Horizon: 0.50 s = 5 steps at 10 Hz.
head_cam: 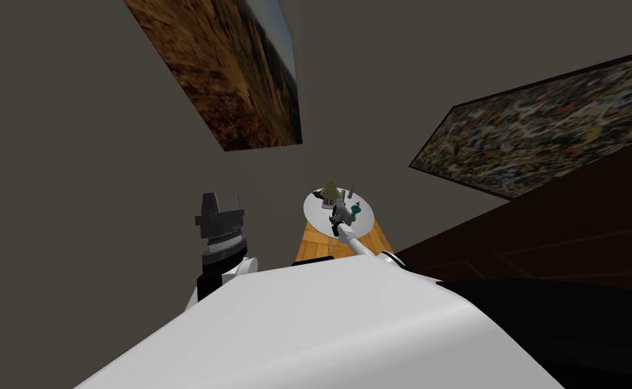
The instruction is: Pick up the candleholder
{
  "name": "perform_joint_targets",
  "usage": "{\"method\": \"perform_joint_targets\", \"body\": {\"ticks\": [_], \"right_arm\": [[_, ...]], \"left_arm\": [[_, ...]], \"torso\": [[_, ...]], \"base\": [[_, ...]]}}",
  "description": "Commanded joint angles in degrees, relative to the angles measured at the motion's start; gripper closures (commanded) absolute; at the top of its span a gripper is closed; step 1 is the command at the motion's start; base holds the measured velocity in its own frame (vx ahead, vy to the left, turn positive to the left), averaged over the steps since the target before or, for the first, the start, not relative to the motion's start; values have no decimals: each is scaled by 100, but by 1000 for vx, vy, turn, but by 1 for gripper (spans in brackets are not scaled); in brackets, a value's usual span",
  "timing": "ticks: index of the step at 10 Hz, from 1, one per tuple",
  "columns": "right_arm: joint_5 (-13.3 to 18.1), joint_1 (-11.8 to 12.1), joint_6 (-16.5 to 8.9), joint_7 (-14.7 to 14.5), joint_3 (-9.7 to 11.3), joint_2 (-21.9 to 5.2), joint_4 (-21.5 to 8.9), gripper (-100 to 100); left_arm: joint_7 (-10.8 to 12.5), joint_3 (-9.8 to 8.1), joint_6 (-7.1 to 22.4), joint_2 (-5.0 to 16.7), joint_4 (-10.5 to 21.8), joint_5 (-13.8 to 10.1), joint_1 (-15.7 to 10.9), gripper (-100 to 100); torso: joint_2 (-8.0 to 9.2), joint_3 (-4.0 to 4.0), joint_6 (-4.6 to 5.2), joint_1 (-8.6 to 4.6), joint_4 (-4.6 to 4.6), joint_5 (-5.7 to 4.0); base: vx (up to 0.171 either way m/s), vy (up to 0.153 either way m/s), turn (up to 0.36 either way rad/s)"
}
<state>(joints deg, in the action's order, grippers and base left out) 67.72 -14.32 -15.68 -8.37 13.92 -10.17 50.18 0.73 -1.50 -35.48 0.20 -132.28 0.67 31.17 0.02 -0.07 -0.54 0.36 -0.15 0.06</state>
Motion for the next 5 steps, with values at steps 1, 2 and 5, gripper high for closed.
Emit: {"method": "perform_joint_targets", "body": {"ticks": [1,2,5], "right_arm": [[286,-91,-35,286,-28,-30,-194,-100],[312,-91,-35,361,-28,-30,-194,-100],[505,-209,-153,741,-7,-113,-390,-100]], "left_arm": [[0,0,0,0,0,0,0,0],[0,0,0,0,0,0,1,0],[0,0,0,0,0,0,0,0]], "torso": [[0,0,0,0,0,0],[-3,-2,4,1,-1,0],[-11,-7,-2,8,-3,1]], "base": [[-40,-23,123],[-18,-7,-13],[-22,-7,127]]}}
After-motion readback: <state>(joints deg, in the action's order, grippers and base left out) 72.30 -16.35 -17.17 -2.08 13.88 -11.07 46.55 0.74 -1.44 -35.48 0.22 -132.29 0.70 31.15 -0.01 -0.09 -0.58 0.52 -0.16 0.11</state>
